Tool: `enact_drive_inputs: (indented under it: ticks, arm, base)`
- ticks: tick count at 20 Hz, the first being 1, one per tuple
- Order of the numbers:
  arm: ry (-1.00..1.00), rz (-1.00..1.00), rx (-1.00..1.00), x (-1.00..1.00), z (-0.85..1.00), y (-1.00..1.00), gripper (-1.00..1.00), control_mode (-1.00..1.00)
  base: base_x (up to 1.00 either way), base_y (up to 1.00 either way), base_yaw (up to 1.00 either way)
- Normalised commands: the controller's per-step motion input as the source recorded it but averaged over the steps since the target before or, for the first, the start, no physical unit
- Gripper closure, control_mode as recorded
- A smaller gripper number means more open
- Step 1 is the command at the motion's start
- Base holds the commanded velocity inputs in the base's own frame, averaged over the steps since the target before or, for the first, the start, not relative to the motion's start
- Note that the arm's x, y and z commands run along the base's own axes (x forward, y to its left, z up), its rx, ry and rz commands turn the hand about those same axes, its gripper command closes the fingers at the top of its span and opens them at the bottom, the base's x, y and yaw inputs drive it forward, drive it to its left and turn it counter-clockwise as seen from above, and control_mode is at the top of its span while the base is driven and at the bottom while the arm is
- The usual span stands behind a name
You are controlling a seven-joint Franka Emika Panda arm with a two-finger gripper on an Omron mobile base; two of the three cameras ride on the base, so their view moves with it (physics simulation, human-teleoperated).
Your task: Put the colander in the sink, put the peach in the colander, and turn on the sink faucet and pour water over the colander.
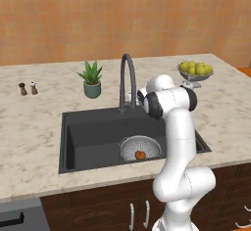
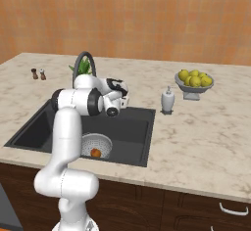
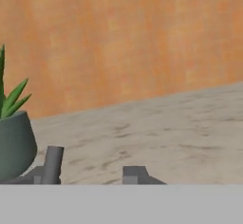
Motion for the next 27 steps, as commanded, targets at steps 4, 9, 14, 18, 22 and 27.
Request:
enact_drive_inputs:
  ticks: [4,9,14,18,22,27]
  arm:
    - [0.08,0.00,0.21,0.00,-0.37,-1.00,1.00,-1.00]
    - [0.13,0.00,0.21,0.00,-0.58,-1.00,1.00,-1.00]
    - [0.16,0.00,0.18,0.00,-0.66,-1.00,1.00,-1.00]
    - [0.09,0.00,0.23,0.00,-0.39,-1.00,1.00,-1.00]
    - [-0.12,0.00,0.59,0.01,0.84,-1.00,1.00,-1.00]
    - [-0.14,0.00,0.75,0.00,1.00,-1.00,1.00,-1.00]
  base:
    - [0.00,0.00,0.00]
    - [0.00,0.00,0.00]
    - [0.00,0.00,0.00]
    - [0.00,0.00,0.00]
    - [0.00,0.00,0.00]
    - [0.00,0.00,0.00]
